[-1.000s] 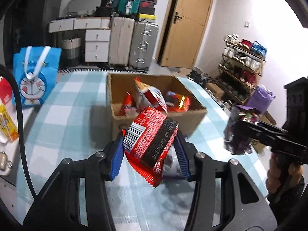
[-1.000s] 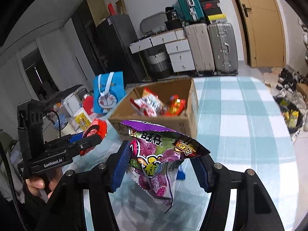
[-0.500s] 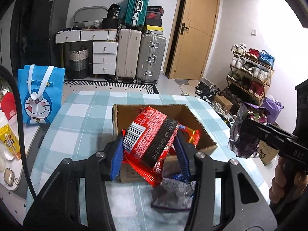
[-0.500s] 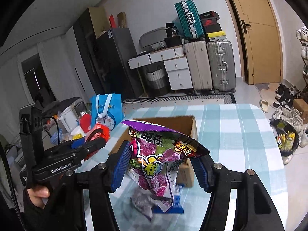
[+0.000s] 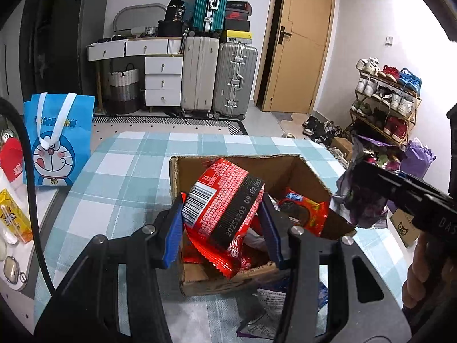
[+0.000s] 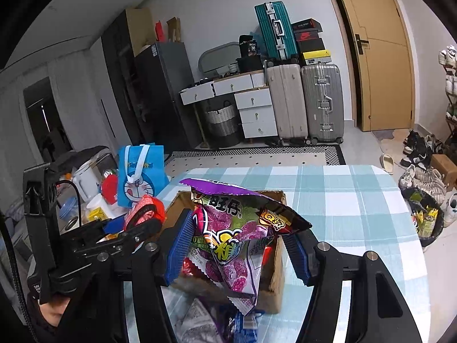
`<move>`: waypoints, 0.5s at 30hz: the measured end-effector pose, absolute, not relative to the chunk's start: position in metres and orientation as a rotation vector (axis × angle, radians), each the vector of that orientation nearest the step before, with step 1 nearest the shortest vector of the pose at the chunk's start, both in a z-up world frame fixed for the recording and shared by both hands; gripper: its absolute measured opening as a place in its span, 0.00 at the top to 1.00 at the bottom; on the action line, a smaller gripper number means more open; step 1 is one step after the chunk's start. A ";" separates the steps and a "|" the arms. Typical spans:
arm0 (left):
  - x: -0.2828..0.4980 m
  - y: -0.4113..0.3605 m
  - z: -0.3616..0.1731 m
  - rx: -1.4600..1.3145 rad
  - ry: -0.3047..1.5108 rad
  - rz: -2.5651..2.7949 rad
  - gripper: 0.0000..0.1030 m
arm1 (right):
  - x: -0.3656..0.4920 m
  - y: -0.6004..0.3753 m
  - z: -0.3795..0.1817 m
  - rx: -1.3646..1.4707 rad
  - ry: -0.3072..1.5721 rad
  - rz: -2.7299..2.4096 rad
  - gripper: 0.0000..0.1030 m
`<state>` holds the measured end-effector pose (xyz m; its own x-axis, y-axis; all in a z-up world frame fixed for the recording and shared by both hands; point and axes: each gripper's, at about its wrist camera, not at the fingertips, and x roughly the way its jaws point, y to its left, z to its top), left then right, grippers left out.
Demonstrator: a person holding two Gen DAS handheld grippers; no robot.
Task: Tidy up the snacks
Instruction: 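Carry both held packets over the box and open both tools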
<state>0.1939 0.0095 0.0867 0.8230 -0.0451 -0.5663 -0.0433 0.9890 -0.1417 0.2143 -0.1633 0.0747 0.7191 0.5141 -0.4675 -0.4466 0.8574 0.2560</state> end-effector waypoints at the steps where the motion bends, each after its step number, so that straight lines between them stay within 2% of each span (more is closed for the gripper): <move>1: 0.197 0.010 0.084 -0.148 0.608 0.001 0.55 | 0.219 -0.161 0.072 0.125 0.563 0.529 0.40; 15: 0.236 0.013 0.059 -0.122 0.629 -0.012 0.55 | 0.261 -0.134 0.045 0.090 0.601 0.494 0.40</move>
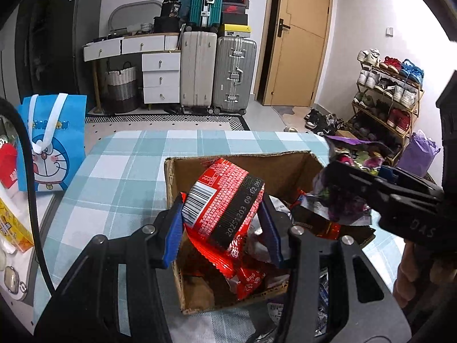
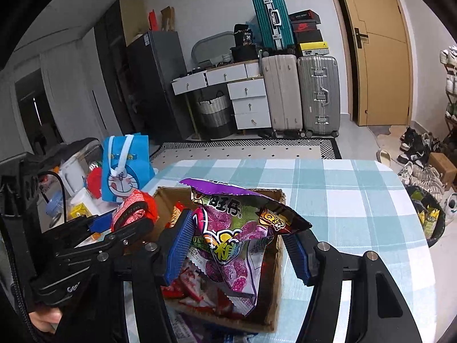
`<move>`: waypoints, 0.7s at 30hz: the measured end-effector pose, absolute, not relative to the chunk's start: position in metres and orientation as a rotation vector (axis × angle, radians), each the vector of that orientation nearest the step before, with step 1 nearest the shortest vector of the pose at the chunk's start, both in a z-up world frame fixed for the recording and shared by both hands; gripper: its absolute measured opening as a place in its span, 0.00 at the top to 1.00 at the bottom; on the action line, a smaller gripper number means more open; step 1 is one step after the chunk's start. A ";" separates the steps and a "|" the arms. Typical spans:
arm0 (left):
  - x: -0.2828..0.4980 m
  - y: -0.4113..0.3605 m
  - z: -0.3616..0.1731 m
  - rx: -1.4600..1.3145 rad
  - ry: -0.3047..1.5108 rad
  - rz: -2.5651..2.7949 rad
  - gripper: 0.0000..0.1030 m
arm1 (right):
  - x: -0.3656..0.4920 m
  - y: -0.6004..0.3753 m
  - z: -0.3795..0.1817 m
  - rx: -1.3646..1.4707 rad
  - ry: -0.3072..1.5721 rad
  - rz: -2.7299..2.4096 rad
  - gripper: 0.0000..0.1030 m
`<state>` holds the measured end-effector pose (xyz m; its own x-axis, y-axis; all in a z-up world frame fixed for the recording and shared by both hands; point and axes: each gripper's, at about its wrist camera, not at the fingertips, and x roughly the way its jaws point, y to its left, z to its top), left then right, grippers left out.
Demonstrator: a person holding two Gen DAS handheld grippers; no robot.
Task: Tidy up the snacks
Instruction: 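Carry both held packets over the box and open both tools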
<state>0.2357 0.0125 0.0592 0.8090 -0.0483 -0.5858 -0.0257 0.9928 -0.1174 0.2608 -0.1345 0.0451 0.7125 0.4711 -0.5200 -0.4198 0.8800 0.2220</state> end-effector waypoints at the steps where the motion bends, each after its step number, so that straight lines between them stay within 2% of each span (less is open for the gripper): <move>1: 0.238 0.012 0.056 -0.120 0.630 -0.016 0.55 | 0.264 -0.132 0.043 0.087 0.607 0.487 0.40; 21: 0.264 0.018 0.030 -0.118 0.681 -0.043 0.55 | 0.308 -0.092 0.010 0.026 0.680 0.476 0.40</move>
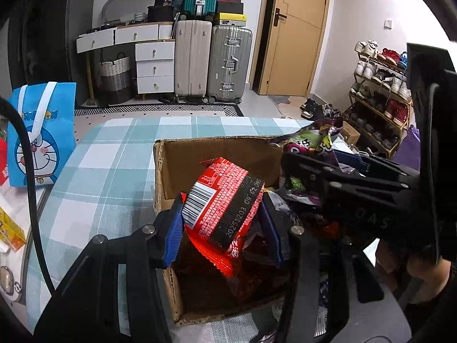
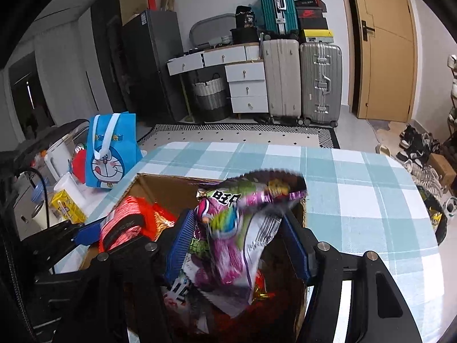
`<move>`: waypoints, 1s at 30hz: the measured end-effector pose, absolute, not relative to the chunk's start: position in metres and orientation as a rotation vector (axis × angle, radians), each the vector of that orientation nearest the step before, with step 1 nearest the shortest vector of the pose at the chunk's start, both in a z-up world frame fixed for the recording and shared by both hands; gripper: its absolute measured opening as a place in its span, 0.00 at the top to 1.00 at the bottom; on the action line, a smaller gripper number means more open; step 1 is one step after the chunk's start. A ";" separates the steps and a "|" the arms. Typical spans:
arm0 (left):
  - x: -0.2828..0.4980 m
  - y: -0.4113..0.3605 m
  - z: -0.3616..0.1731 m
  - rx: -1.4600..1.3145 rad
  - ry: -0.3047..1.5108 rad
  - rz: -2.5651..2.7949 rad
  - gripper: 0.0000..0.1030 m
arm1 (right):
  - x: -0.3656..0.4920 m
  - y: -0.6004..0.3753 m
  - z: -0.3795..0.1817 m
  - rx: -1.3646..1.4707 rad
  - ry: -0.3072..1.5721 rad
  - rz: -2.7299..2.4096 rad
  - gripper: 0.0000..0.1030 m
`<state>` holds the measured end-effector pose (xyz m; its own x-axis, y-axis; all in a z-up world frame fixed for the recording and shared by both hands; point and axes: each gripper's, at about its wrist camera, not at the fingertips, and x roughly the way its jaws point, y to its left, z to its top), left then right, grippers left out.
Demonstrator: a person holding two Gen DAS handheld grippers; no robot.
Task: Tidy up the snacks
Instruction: 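Carry both held packets over the box and open both tools, then withdraw both tools toward the white chip bag and blue Oreo packet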
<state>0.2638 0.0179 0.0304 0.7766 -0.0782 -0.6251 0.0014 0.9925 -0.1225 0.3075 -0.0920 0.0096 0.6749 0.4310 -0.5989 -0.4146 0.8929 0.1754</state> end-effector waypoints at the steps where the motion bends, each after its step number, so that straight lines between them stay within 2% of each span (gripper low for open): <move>1: 0.263 0.019 0.031 -0.117 0.684 -0.046 0.55 | 0.309 -0.092 0.008 0.032 0.686 0.481 0.39; 6: 0.259 0.024 0.033 -0.138 0.693 -0.053 0.55 | 0.301 -0.099 0.016 0.051 0.657 0.516 0.38; 8: 0.257 0.027 0.033 -0.148 0.694 -0.057 0.55 | 0.294 -0.103 0.020 0.038 0.642 0.511 0.33; 10: 0.253 0.027 0.034 -0.144 0.697 -0.057 0.53 | 0.284 -0.110 0.024 0.035 0.622 0.518 0.20; 13: 0.247 0.026 0.036 -0.132 0.696 -0.070 0.45 | 0.272 -0.122 0.029 0.031 0.605 0.518 0.13; 14: 0.242 0.026 0.037 -0.126 0.687 -0.079 0.38 | 0.268 -0.126 0.029 0.033 0.609 0.521 0.11; 15: 0.238 0.024 0.039 -0.123 0.683 -0.096 0.26 | 0.264 -0.131 0.030 0.037 0.610 0.522 0.05; 16: 0.234 0.022 0.041 -0.121 0.679 -0.120 0.20 | 0.259 -0.136 0.031 0.044 0.612 0.519 0.01; 17: 0.229 0.020 0.042 -0.110 0.677 -0.116 0.08 | 0.255 -0.140 0.031 0.048 0.613 0.515 0.01; 18: 0.224 0.018 0.043 -0.093 0.672 -0.094 0.01 | 0.251 -0.145 0.031 0.053 0.615 0.512 0.01; 30: 0.162 0.023 0.053 -0.126 0.661 -0.066 0.01 | 0.192 -0.182 0.014 0.076 0.669 0.502 0.00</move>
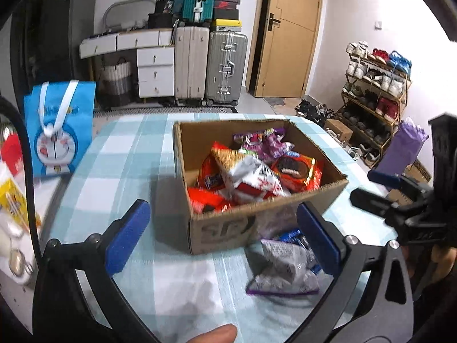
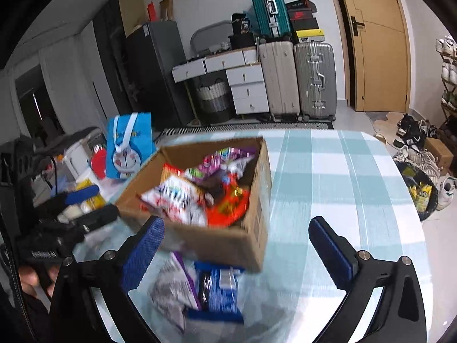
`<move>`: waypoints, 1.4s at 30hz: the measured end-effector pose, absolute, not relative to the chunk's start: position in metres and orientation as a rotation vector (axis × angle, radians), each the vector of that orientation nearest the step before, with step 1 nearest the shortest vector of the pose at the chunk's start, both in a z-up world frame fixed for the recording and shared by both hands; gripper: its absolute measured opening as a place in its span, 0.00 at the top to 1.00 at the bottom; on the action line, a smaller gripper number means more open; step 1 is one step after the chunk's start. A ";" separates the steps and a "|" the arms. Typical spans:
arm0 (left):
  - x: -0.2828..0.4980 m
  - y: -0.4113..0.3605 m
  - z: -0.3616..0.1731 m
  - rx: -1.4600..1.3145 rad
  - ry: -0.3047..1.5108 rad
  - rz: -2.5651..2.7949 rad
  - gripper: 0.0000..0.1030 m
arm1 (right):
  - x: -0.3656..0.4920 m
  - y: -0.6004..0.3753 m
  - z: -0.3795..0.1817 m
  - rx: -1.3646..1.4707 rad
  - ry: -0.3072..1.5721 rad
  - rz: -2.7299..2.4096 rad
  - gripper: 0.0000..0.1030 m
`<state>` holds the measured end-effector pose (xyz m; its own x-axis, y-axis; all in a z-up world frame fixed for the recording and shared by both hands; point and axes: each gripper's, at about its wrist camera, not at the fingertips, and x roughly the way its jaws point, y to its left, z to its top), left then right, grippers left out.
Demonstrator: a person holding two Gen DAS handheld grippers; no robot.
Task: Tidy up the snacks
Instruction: 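Withdraw both tools toward the white chip bag and blue Oreo packet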
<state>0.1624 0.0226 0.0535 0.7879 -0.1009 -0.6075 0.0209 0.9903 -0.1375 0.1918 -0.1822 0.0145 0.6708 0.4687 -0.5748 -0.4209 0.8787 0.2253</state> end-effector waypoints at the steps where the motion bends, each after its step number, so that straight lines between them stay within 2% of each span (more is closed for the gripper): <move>1: 0.157 0.023 0.051 -0.139 0.669 -0.079 0.01 | 0.188 -0.180 0.011 0.058 0.676 0.493 0.00; 13: 0.139 -0.003 0.013 -0.134 0.761 -0.140 0.01 | 0.167 -0.178 -0.025 -0.020 0.778 0.494 0.00; 35: 0.160 -0.036 -0.043 -0.161 0.879 -0.214 0.01 | 0.179 -0.193 -0.034 -0.032 0.800 0.429 0.00; 40: 0.174 -0.039 -0.049 -0.184 0.910 -0.224 0.08 | 0.179 -0.192 -0.036 -0.036 0.804 0.426 0.00; 42: 0.177 -0.041 -0.050 -0.194 0.905 -0.242 0.14 | 0.179 -0.192 -0.037 -0.035 0.809 0.428 0.00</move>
<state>0.1769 -0.0407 -0.0499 0.5933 -0.2883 -0.7516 0.1259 0.9554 -0.2671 0.1792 -0.1919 -0.0375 0.6094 0.3575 -0.7077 -0.3839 0.9140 0.1311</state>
